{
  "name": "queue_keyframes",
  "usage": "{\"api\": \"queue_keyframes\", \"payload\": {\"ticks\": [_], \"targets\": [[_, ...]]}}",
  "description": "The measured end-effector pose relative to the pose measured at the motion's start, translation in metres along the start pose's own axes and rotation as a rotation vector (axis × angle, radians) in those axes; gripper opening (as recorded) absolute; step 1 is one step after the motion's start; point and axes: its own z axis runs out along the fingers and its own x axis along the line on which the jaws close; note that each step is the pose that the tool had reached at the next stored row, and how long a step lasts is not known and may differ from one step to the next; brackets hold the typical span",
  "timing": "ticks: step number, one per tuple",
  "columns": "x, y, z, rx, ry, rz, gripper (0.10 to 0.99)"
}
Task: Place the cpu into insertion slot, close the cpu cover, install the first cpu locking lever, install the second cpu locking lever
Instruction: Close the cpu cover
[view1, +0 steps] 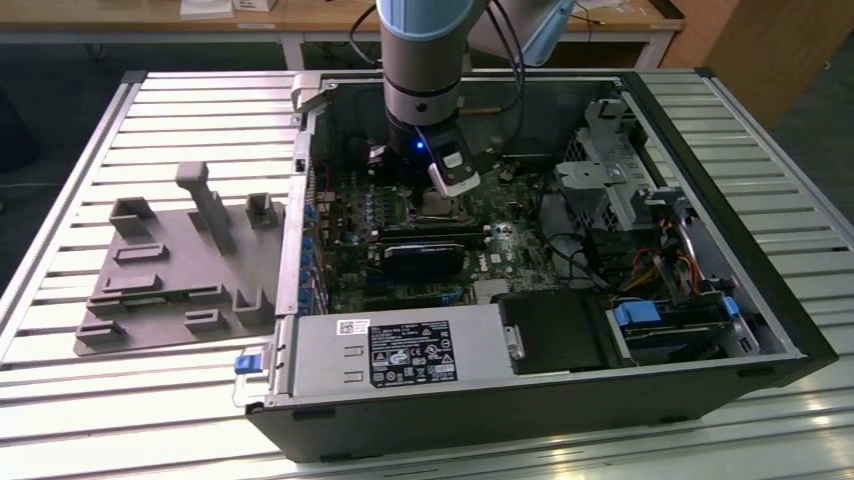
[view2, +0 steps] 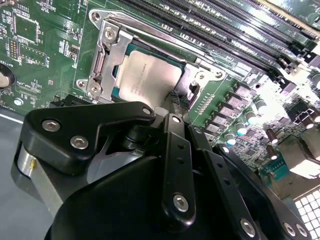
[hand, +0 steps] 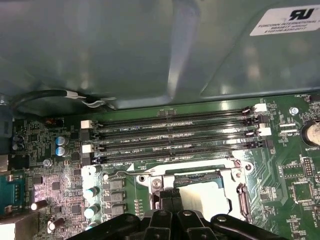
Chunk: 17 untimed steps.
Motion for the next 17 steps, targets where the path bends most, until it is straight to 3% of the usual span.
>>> {"api": "queue_keyframes", "payload": {"ticks": [7, 17], "targets": [[-0.0001, -0.0004, 0.0002, -0.014, 0.0015, 0.0, 0.102], [-0.0005, -0.0011, 0.001, -0.016, 0.002, 0.0, 0.102]]}}
